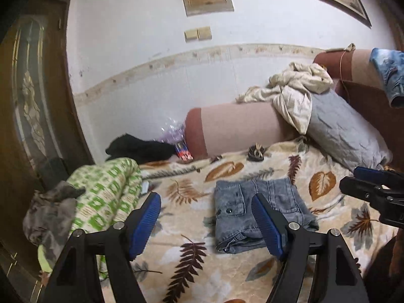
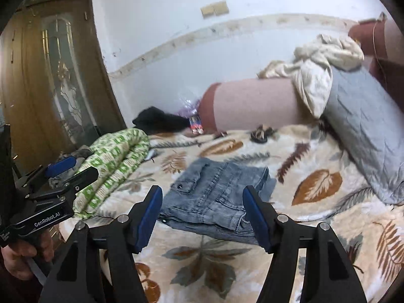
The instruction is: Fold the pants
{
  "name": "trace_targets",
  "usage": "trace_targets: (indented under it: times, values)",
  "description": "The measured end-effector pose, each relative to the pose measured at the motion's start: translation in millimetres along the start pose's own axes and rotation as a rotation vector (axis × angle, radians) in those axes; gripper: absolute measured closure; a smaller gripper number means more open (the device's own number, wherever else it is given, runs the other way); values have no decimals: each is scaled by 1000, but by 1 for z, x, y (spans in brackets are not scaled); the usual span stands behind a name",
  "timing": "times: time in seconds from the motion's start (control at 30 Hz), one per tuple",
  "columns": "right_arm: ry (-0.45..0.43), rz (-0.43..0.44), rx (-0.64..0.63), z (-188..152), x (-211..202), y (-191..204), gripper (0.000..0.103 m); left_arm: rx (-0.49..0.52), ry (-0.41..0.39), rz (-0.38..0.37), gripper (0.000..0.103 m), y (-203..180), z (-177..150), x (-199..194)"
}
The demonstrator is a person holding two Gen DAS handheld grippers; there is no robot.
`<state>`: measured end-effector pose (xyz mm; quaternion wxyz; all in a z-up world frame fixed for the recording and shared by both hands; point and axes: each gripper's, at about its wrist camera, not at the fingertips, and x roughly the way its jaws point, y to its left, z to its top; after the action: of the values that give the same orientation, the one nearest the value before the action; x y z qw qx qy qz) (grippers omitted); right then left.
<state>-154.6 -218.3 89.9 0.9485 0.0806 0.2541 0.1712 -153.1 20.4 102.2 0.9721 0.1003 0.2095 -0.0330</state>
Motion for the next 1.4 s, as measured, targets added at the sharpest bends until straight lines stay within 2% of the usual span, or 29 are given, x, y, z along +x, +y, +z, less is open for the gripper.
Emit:
trace_targets:
  times: [0.17,0.27,0.33,0.4,0.63,0.83,1.27,1.4]
  values:
    - [-41,2,-13,9,-27,14,35,2,-31,26,25,2,8,-24]
    - [-63,5,-32,11,-41,26,35,-5,-42,68,18,3,9,-35]
    - [-71,10,-41,11,-48,33,34,-6,-58,113,5,5,10,-41]
    - [-81,25,-44,10,-54,39,34,-14,-79,134,2,10,11,-48]
    - [-98,40,-67,6,-62,57,32,-46,-83,180,1,24,15,-59]
    - [-104,21,-88,2,-61,65,32,-62,-68,190,1,29,15,-58]
    - [-111,-16,-109,0,-52,62,32,-90,-32,230,0,36,13,-45]
    - [-105,-17,-105,0,-49,61,32,-88,-24,221,0,36,12,-40]
